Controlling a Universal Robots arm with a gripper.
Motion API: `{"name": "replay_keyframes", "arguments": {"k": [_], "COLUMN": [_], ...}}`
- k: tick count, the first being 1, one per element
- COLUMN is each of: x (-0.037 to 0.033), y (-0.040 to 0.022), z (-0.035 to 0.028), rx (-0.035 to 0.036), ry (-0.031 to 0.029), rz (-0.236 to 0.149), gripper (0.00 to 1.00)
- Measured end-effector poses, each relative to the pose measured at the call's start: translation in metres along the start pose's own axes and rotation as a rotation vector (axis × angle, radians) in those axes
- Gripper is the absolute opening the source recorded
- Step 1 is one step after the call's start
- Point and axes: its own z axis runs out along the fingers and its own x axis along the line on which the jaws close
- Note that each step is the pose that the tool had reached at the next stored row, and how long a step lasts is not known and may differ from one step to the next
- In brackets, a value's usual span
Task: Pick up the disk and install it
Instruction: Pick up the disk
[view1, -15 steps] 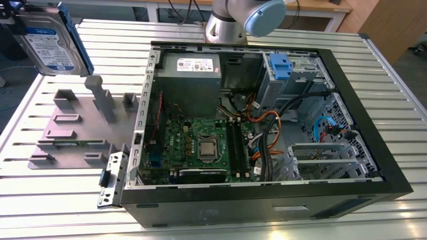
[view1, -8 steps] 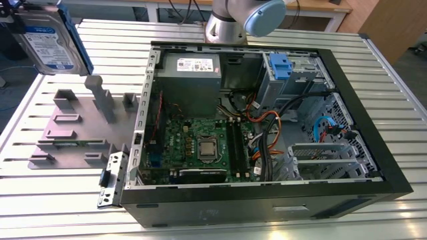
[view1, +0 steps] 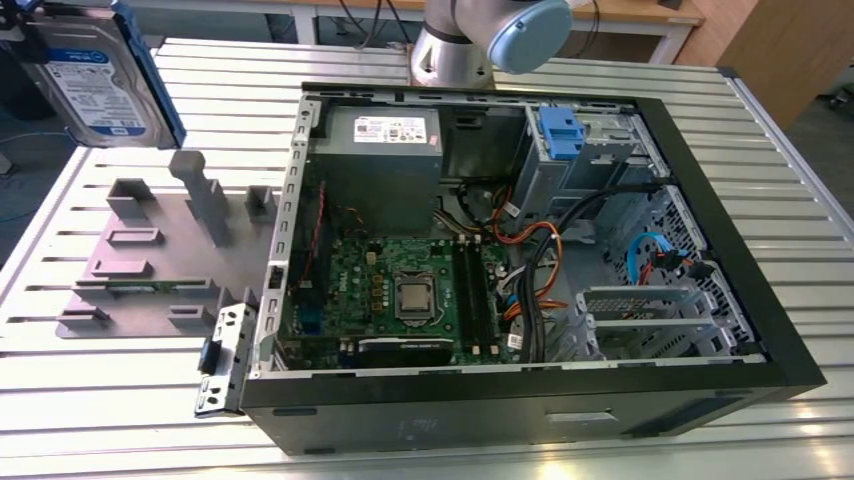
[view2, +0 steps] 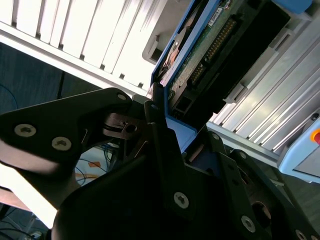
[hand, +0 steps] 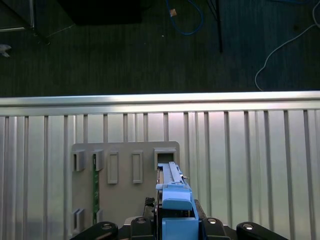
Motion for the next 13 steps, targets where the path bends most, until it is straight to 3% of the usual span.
{"name": "replay_keyframes", "arguments": {"k": [13], "x": [0.0000], "y": [0.0003], "z": [-0.0073], "rx": [-0.0001], "ry": [0.0000], "rz": [0.000], "gripper": [0.37]}}
